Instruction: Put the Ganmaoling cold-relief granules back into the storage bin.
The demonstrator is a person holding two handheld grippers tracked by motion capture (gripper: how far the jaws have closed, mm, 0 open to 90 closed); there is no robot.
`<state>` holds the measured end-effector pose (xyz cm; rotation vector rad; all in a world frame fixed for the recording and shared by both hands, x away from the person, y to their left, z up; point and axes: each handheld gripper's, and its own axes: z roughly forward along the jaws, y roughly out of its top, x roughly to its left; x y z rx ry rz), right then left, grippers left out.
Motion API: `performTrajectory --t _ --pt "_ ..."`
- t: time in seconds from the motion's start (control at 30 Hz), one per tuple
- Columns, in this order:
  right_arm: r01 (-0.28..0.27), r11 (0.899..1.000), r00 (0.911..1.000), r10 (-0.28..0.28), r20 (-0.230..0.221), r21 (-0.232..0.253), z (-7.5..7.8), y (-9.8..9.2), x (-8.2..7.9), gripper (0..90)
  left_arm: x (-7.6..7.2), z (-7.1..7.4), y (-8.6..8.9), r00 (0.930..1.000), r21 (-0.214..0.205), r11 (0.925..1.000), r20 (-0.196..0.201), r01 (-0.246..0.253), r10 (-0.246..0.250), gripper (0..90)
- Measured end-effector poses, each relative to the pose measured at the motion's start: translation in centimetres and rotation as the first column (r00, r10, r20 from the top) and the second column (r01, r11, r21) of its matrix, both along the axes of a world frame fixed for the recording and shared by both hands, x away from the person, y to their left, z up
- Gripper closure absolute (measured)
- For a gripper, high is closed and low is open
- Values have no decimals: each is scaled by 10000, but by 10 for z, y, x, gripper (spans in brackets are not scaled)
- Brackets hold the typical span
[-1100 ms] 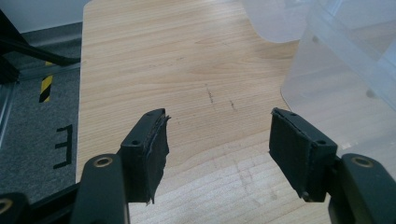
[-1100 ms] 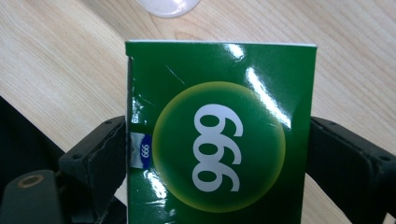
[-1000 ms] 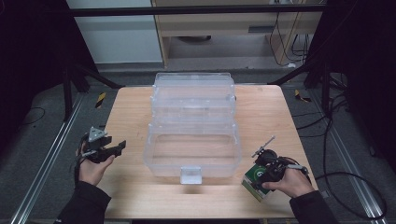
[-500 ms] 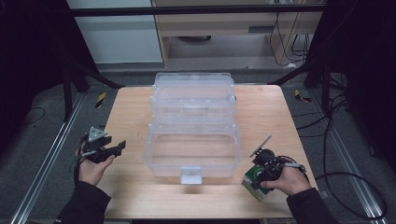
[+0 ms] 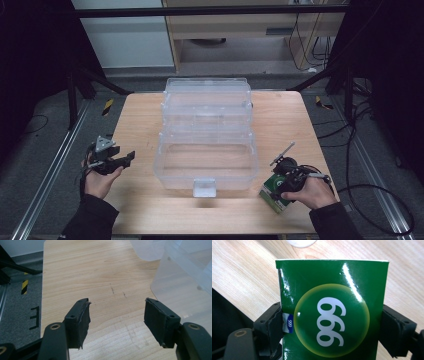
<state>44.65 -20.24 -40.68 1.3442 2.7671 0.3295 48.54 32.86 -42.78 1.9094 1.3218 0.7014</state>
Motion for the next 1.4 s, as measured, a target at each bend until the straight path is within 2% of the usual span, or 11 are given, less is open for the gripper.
performTrajectory --t 0.3,0.33,0.5,0.53,0.83,0.87,1.03,1.4 --pt "71 9995 9974 -92 718 296 27 -8 -4 181 0 -1 -1 10000 37 10000 -53 25 -25 363" --pt "137 9994 9961 -165 861 330 34 -10 -4 181 0 -2 -1 10000 52 10000 -57 31 -30 362" --pt "109 9992 9927 -155 1200 389 47 -14 -3 181 0 -2 -1 10000 56 10000 -56 35 -34 362" --pt "89 9992 9901 -142 1397 382 53 -14 -3 180 0 -1 -1 10000 54 10000 -58 36 -36 362" --pt "9 9992 9836 -80 1804 393 72 -15 1 181 0 -1 0 10000 68 10000 -57 24 -24 361" --pt "-42 9993 9812 -29 1927 363 79 -14 1 181 0 -1 0 10000 78 10000 -54 37 -36 361" --pt "-177 9993 9774 101 2111 341 93 -10 4 180 0 -1 -1 10000 92 9999 -66 58 -57 361" --pt "-877 9959 9641 790 2534 232 118 10 18 179 1 -2 -1 9999 119 9999 -91 44 -43 361"
